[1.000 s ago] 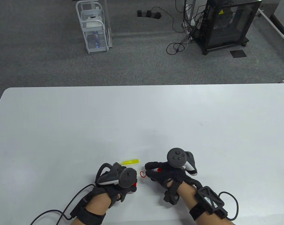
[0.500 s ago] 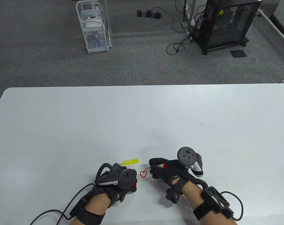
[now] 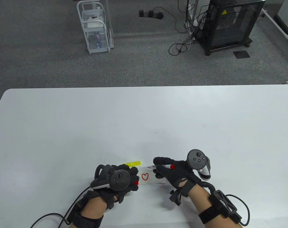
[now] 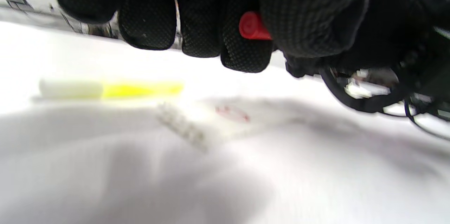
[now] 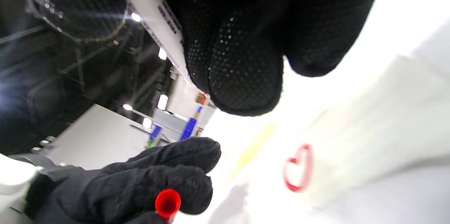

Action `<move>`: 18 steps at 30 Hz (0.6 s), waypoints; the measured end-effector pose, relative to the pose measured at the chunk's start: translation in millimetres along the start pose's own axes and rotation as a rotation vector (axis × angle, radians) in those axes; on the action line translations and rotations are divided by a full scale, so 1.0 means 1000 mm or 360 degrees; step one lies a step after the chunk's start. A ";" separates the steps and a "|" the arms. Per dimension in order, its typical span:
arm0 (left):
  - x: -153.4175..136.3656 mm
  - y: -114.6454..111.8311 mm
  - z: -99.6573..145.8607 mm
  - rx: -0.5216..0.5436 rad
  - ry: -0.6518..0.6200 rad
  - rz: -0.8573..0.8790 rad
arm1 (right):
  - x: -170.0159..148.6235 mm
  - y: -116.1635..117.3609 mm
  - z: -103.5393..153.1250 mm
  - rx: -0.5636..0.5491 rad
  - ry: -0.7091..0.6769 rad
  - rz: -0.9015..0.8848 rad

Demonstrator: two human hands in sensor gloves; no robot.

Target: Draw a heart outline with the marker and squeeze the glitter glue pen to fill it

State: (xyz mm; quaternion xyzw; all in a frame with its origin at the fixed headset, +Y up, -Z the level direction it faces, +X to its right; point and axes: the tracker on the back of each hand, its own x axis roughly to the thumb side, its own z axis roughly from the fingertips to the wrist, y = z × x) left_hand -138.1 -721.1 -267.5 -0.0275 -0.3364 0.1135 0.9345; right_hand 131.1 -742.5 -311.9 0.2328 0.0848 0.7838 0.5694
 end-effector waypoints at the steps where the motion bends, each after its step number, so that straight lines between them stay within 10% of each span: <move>1: -0.001 0.005 0.003 0.0095 0.0014 0.0016 | 0.004 0.000 0.002 -0.0021 -0.0046 -0.0039; 18: 0.010 0.006 0.004 0.0313 -0.0108 0.0204 | 0.008 0.036 0.001 0.0299 -0.0109 -0.0307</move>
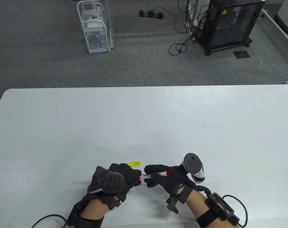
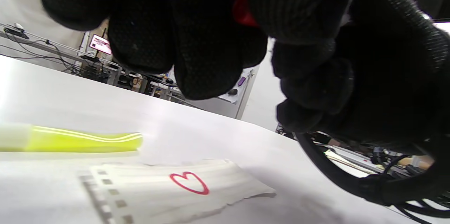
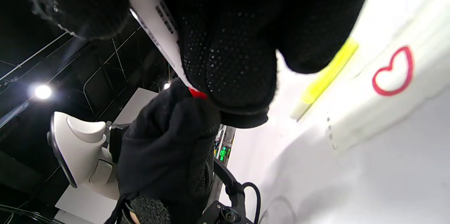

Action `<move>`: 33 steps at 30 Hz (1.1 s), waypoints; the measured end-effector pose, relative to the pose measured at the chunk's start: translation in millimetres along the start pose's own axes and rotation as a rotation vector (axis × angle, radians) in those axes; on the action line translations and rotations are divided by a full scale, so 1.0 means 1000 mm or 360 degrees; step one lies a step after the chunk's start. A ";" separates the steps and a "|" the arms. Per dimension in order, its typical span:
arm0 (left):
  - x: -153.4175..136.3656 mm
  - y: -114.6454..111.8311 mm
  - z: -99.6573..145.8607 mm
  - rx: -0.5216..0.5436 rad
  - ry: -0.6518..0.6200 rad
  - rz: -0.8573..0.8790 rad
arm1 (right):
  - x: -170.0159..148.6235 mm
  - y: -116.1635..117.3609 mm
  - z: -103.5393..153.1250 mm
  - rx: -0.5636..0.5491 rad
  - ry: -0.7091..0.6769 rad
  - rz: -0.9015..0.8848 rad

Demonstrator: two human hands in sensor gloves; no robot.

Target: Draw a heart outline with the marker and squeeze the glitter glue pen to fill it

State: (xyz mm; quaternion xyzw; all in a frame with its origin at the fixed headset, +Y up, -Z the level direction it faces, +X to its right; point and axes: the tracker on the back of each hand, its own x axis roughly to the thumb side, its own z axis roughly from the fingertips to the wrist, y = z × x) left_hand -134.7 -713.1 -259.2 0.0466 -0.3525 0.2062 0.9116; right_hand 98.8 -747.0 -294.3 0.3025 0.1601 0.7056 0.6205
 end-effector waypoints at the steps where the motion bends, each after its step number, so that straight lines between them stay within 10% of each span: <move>1: 0.000 -0.001 0.000 -0.0001 0.0003 -0.0013 | -0.001 0.001 0.000 0.0002 0.0005 -0.0036; 12: 0.008 0.001 -0.006 0.0104 -0.0006 -0.0065 | -0.019 0.000 -0.004 -0.0064 0.0069 -0.0385; 21: 0.002 0.001 -0.008 0.0068 0.0093 -0.0177 | -0.001 -0.032 0.003 -0.0413 -0.0012 0.0025; 33: 0.008 -0.012 -0.012 0.0029 0.0116 -0.0325 | 0.054 0.005 -0.001 -0.0049 -0.0112 0.2009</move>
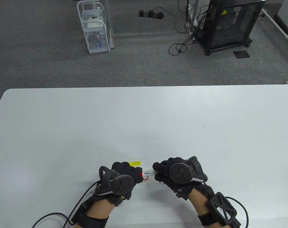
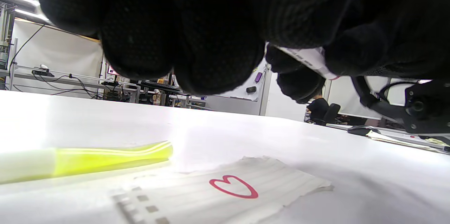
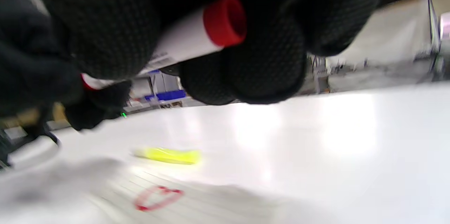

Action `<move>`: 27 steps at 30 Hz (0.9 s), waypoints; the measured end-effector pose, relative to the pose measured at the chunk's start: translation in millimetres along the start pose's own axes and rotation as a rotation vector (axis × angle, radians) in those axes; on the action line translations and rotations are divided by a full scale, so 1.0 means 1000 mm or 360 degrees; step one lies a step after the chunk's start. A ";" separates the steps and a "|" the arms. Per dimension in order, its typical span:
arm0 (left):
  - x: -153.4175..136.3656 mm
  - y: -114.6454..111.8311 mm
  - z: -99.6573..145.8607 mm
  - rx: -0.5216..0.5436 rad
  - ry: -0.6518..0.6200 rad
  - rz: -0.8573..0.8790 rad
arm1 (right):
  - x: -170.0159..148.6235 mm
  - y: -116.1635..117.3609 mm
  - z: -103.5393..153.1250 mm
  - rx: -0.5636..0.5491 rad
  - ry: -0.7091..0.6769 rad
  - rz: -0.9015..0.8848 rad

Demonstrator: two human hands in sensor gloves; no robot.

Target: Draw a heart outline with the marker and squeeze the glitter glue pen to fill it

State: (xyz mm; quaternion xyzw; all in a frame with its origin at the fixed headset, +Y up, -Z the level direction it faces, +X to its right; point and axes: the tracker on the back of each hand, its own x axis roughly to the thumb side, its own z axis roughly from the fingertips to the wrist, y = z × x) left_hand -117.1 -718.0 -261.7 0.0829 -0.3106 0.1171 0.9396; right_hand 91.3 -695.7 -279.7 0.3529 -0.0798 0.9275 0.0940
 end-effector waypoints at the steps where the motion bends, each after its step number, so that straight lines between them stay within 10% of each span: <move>1: -0.001 -0.001 0.000 0.0006 0.0021 0.0017 | 0.004 0.002 -0.002 0.0019 -0.0014 0.0094; 13: -0.061 0.020 0.019 0.0166 0.0388 0.0161 | -0.075 0.048 -0.011 0.0194 0.0382 0.0329; 27: -0.079 0.017 0.023 0.0098 0.0502 0.0179 | -0.079 0.056 -0.016 0.0422 0.0492 0.0297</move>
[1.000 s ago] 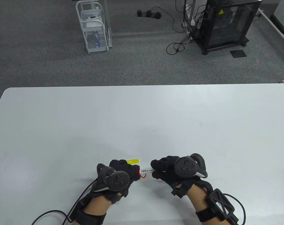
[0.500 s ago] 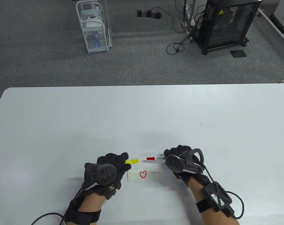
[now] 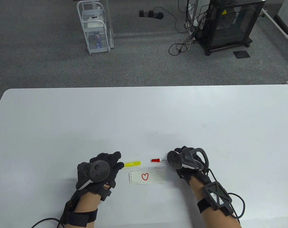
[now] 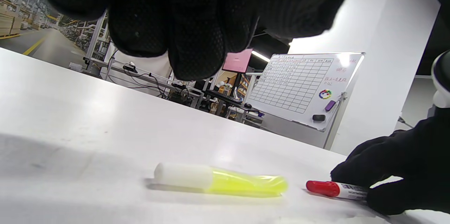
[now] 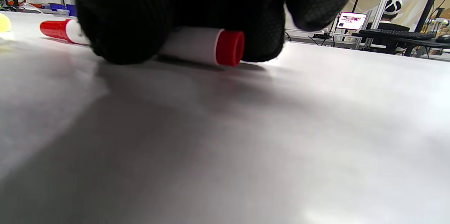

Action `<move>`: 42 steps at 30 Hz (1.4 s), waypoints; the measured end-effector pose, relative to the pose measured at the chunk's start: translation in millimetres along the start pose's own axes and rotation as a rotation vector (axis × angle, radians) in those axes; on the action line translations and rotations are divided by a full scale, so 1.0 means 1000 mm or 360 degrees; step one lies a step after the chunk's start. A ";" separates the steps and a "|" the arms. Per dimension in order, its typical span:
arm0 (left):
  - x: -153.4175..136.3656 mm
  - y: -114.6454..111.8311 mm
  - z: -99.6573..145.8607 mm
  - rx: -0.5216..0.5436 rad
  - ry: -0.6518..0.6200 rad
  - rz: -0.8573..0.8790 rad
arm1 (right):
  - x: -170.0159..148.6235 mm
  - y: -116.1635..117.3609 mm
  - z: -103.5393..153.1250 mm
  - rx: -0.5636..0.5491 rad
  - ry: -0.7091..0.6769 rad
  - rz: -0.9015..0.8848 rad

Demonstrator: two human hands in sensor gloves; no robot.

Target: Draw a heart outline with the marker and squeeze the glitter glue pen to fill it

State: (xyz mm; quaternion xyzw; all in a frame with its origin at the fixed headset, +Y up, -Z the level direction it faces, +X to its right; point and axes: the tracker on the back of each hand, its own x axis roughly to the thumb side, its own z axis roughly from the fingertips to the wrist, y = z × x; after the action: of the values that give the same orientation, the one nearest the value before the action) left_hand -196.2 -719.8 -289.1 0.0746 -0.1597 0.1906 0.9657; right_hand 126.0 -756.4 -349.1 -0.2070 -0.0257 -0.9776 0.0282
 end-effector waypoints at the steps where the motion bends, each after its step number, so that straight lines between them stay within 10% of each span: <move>1: -0.001 0.000 0.000 0.0004 0.0000 -0.0005 | -0.001 0.000 0.000 0.0005 0.0003 -0.0014; 23: -0.006 -0.003 -0.001 -0.0111 0.0034 0.0035 | -0.006 0.001 0.003 0.0036 -0.0012 -0.0089; 32: -0.007 -0.030 -0.011 -0.0565 0.0092 -0.0187 | -0.009 -0.015 0.015 -0.0213 -0.0052 -0.0097; 42: -0.008 -0.050 -0.028 -0.0656 0.0240 -0.0339 | -0.003 -0.035 0.031 -0.0421 -0.0081 -0.0175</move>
State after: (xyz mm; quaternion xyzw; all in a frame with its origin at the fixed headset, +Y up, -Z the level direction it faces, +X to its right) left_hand -175.4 -762.3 -322.3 -0.1222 -0.1139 0.0562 0.9843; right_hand 138.9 -719.6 -323.9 -0.2320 0.0913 -0.9669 -0.0537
